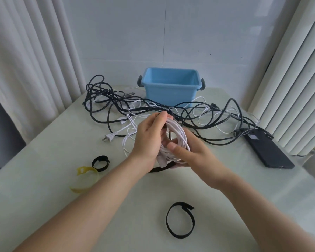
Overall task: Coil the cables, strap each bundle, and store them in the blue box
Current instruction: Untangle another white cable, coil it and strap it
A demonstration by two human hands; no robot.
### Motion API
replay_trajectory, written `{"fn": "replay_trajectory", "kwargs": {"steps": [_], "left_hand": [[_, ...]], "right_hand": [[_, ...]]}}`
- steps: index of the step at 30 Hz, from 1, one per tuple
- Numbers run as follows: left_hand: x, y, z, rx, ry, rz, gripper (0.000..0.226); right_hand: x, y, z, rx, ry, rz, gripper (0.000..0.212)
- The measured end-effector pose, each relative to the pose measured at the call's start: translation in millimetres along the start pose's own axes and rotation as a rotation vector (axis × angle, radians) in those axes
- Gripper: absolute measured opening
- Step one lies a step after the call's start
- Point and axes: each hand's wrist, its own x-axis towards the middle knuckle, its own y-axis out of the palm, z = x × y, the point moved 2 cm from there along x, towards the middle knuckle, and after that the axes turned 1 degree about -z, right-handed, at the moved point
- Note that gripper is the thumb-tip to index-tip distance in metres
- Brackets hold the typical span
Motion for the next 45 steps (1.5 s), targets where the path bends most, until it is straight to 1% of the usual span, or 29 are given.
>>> {"fn": "replay_trajectory", "kwargs": {"steps": [3,5,7,9,12,15,17,20,22,24,26,28,31,33,35,37,38,39,40,42,43,44,45], "left_hand": [[3.3,1.9,-7.8,-0.009,0.040,-0.055,0.026],[7.0,3.9,-15.5,-0.040,0.032,-0.095,0.026],[12.7,8.3,-22.3,-0.119,-0.017,-0.109,0.026],[21.9,11.6,-28.3,-0.168,-0.094,-0.103,0.026],[41.6,15.4,-36.3,-0.174,-0.195,-0.066,0.026],[63.7,19.3,-47.3,-0.152,-0.248,-0.034,0.022],[79.6,22.4,-53.7,-0.124,-0.220,0.003,0.022],[105.3,29.9,-60.8,-0.064,-0.140,0.058,0.025],[120.6,35.1,-64.8,-0.040,-0.093,0.015,0.028],[134.9,39.8,-68.4,-0.013,-0.027,-0.044,0.029],[147.1,46.4,-70.8,0.001,0.017,-0.090,0.029],[158.8,50.6,-69.5,0.029,0.032,-0.123,0.025],[188.3,51.3,-65.4,0.023,0.008,-0.065,0.022],[208.8,47.6,-66.9,0.047,0.009,0.002,0.020],[227.6,40.7,-67.8,0.168,0.052,0.047,0.007],[244.1,28.4,-64.1,0.383,0.121,0.058,0.007],[250.9,20.7,-59.6,0.539,0.145,0.073,0.018],[257.1,12.6,-53.1,0.726,0.146,0.105,0.033],[260.0,4.8,-46.2,0.925,0.142,0.152,0.042],[263.3,-11.7,-28.8,1.300,0.191,0.244,0.038],[260.1,-18.5,-22.1,1.413,0.242,0.289,0.036],[255.9,-24.6,-16.6,1.461,0.284,0.326,0.036],[251.3,-30.6,-12.8,1.458,0.307,0.356,0.037]], "right_hand": [[3.8,0.8,6.2,0.001,-0.006,-0.032,0.048],[7.7,-3.3,14.1,0.000,-0.014,-0.063,0.050],[12.7,-11.0,20.6,0.027,-0.021,-0.087,0.048],[20.3,-19.0,27.0,0.105,-0.025,-0.117,0.042],[36.0,-29.9,37.6,0.207,-0.026,-0.194,0.029],[56.0,-39.6,45.2,0.269,-0.014,-0.185,0.029],[71.0,-45.3,50.7,0.320,-0.018,-0.182,0.030],[97.0,-51.8,59.1,0.389,-0.034,-0.257,0.027],[113.0,-52.7,58.7,0.336,-0.002,-0.313,0.023],[126.9,-48.1,56.6,0.285,0.091,-0.308,0.026],[142.5,-41.9,57.2,0.400,0.156,-0.273,0.027],[158.0,-40.8,62.9,0.505,0.156,-0.295,0.025],[188.3,-58.5,68.5,0.528,0.154,-0.395,0.014],[209.0,-75.7,71.5,0.515,0.146,-0.413,0.010],[229.4,-93.7,73.6,0.460,0.133,-0.419,0.008],[249.1,-111.7,73.3,0.376,0.125,-0.432,0.006],[257.1,-119.7,72.9,0.325,0.128,-0.439,0.005],[265.9,-127.5,70.8,0.271,0.138,-0.445,0.004],[273.6,-133.9,68.2,0.221,0.152,-0.445,0.004],[288.0,-143.0,60.2,0.140,0.182,-0.438,0.006],[294.6,-145.8,55.8,0.100,0.192,-0.429,0.005],[299.7,-147.6,52.3,0.065,0.198,-0.417,0.006],[304.0,-148.8,49.5,0.032,0.202,-0.404,0.008]]}}
